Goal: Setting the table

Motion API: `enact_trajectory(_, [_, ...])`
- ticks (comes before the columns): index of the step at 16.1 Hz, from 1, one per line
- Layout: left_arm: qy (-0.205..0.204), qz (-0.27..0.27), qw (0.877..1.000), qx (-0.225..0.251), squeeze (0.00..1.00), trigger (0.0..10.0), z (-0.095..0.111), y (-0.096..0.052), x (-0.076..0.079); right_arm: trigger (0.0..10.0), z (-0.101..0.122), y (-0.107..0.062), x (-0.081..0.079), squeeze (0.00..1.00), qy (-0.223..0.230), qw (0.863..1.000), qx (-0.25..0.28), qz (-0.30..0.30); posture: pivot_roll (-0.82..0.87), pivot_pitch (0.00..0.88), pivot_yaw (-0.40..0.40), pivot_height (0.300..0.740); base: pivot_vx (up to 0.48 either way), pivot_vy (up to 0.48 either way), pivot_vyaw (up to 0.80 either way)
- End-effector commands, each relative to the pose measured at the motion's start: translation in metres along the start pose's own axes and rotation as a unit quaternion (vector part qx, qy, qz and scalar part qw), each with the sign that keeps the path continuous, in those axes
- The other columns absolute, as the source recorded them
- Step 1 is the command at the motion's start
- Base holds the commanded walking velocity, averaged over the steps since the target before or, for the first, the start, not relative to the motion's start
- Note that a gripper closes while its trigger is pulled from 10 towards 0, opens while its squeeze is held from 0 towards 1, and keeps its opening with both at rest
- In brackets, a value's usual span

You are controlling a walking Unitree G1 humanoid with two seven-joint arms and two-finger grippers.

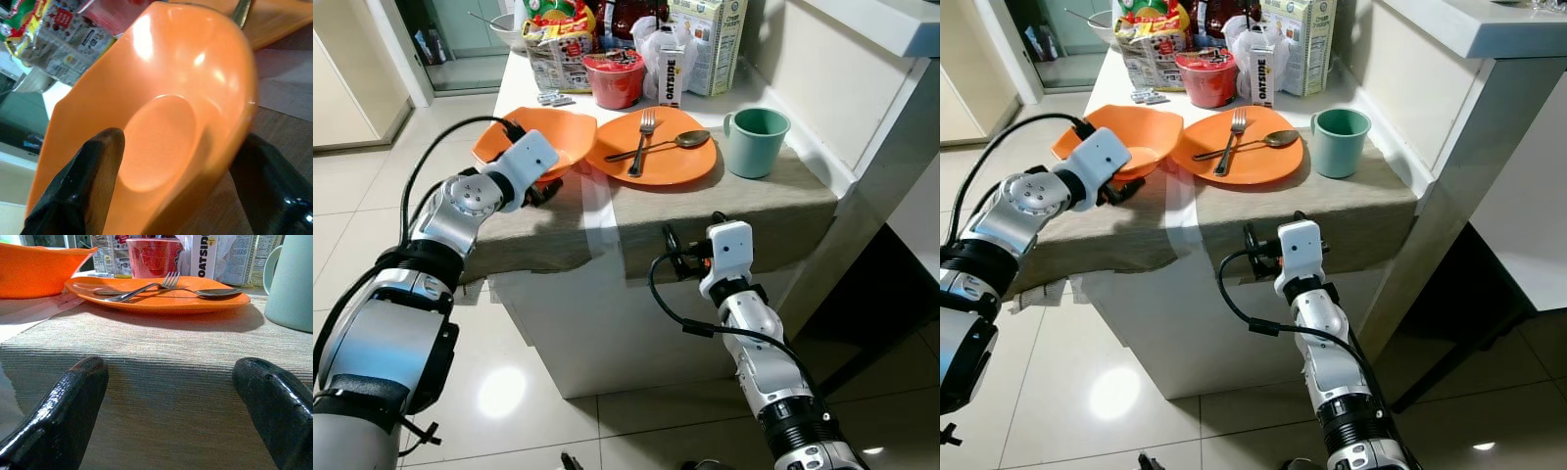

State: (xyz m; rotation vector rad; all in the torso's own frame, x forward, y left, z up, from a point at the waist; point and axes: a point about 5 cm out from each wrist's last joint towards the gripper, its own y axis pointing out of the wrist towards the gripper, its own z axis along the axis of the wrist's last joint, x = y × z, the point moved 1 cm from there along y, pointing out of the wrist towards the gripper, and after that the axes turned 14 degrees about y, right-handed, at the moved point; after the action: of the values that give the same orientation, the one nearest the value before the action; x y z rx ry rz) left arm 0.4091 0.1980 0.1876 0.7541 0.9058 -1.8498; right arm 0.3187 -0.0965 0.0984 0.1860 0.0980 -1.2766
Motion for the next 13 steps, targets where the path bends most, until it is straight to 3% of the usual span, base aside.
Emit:
enact_trajectory(1, [0.003,0.012,1.000,-0.004,0.00,0.0,-0.0006,-0.0016,-0.0074,10.0,-0.0006,-0.0007,-0.0014,0.00,-0.002,1.000,-0.006,0.005,-0.09,0.021,0.069,0.740,0.000,0.000,0.00])
enact_trajectory(13, [0.011,-0.020,1.000,0.006,0.00,0.0,0.0001,-0.0001,0.0017,10.0,-0.0025,-0.0017,-0.0045,0.00,0.001,1.000,-0.014,0.005,-0.09,0.037,0.075,0.740,0.000,0.000,0.00])
